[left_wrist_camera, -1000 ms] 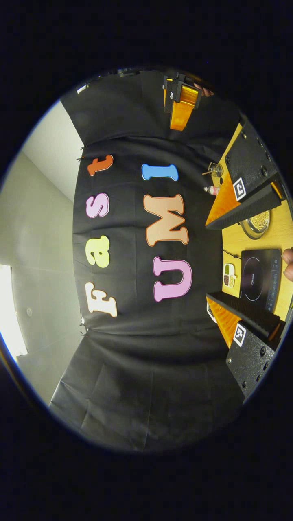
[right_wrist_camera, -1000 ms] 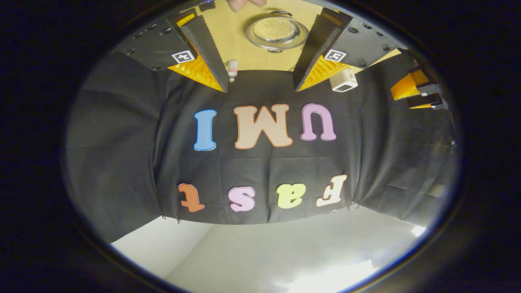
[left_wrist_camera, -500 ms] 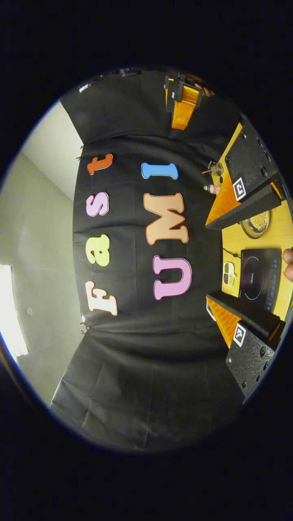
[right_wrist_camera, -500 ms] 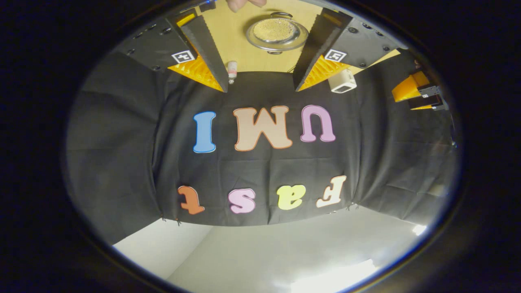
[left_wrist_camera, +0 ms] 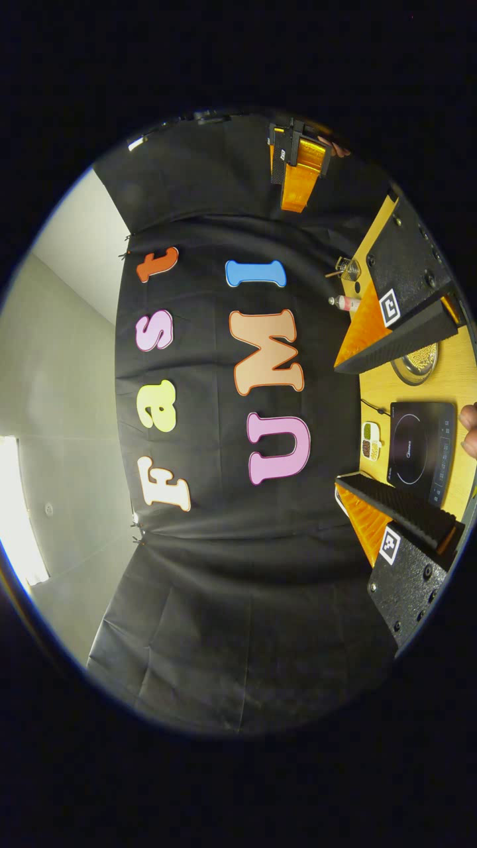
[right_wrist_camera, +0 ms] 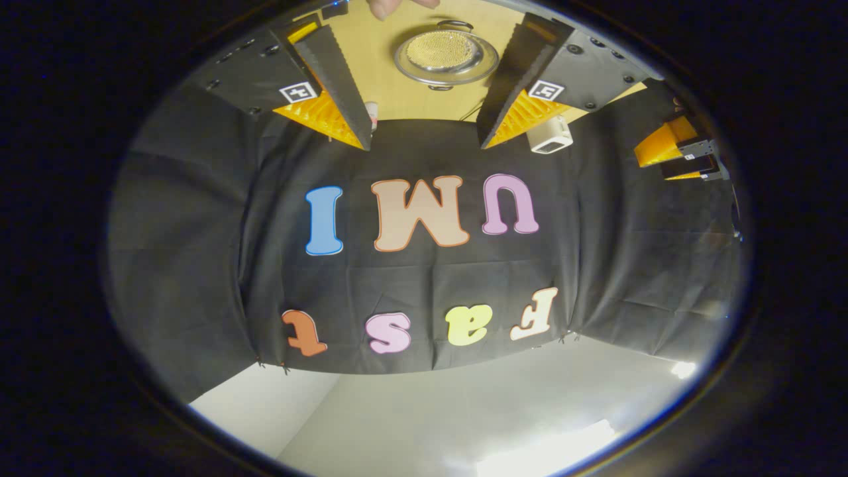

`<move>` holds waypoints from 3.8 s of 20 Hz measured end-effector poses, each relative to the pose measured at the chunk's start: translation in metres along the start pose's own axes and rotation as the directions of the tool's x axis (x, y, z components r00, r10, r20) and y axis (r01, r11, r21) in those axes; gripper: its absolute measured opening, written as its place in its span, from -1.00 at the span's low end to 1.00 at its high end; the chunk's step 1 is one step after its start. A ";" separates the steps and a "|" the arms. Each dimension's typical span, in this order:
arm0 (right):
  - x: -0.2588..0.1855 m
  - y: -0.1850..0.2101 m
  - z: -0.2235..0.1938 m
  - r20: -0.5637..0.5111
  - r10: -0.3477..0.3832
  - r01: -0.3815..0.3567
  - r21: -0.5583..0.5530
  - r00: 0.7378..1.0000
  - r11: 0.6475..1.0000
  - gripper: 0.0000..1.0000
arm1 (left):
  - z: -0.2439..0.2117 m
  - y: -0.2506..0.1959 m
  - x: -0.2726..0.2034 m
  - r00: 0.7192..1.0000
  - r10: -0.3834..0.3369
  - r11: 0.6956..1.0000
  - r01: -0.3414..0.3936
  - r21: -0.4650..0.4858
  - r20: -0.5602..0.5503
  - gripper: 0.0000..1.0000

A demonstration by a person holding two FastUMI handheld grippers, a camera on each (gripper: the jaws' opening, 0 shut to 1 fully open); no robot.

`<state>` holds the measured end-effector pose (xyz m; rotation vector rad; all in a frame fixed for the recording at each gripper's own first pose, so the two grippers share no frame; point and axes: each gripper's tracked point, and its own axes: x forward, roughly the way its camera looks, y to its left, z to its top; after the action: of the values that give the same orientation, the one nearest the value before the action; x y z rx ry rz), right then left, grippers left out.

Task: First push the handle of the pot to place it horizontally, then grasp the pot with both hands and set it on the induction cooktop.

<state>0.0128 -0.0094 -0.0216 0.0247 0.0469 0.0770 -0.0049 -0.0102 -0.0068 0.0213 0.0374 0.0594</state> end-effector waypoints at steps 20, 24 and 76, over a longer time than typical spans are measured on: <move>0.060 0.029 -0.098 -0.213 0.028 -0.026 0.014 0.977 1.000 0.27 | -0.055 0.011 0.063 0.993 0.008 0.996 -0.018 -0.085 -0.116 0.92; 0.083 0.062 -0.132 -0.311 0.012 -0.004 0.026 0.950 1.000 -0.53 | -0.069 0.042 0.095 0.993 -0.021 0.995 0.010 -0.097 -0.113 0.92; 0.026 0.109 -0.448 -0.950 0.207 0.040 0.222 0.233 0.974 -0.94 | -0.137 0.103 0.143 0.963 0.078 0.979 -0.123 -0.161 -0.259 0.89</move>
<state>0.0088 0.1114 -0.4677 0.1901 1.3884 0.1935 0.1264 0.1037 -0.1462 -0.1620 0.2854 0.1677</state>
